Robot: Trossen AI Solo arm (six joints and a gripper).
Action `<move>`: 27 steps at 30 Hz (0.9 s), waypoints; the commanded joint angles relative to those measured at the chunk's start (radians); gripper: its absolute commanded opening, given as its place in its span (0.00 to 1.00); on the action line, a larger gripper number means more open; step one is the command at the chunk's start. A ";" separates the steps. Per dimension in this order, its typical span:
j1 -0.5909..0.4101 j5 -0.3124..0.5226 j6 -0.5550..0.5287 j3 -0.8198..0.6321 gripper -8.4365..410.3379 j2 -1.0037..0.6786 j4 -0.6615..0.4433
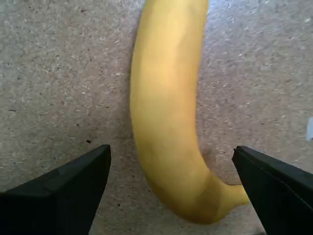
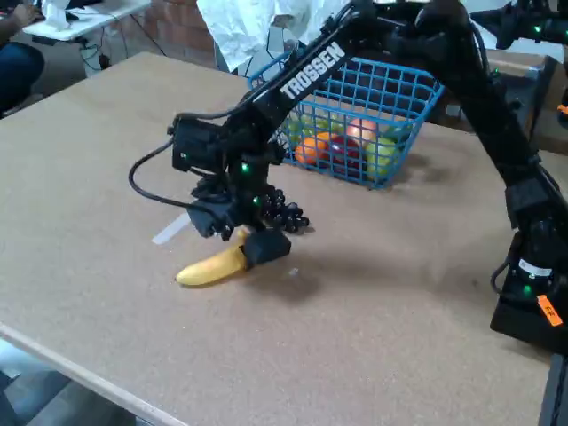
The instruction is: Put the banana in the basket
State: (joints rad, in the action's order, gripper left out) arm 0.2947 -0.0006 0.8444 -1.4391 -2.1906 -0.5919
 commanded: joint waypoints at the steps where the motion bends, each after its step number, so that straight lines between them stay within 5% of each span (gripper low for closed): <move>1: 0.001 -0.022 -0.013 0.000 0.85 -0.018 -0.004; 10: 0.003 -0.042 -0.039 0.000 0.68 -0.025 0.004; 20: 0.002 -0.034 -0.089 0.000 0.02 -0.021 0.037; 27: 0.003 -0.034 -0.090 -0.001 0.02 -0.009 0.045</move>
State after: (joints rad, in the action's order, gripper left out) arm 0.2970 -0.0360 0.7544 -1.4387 -2.2127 -0.5552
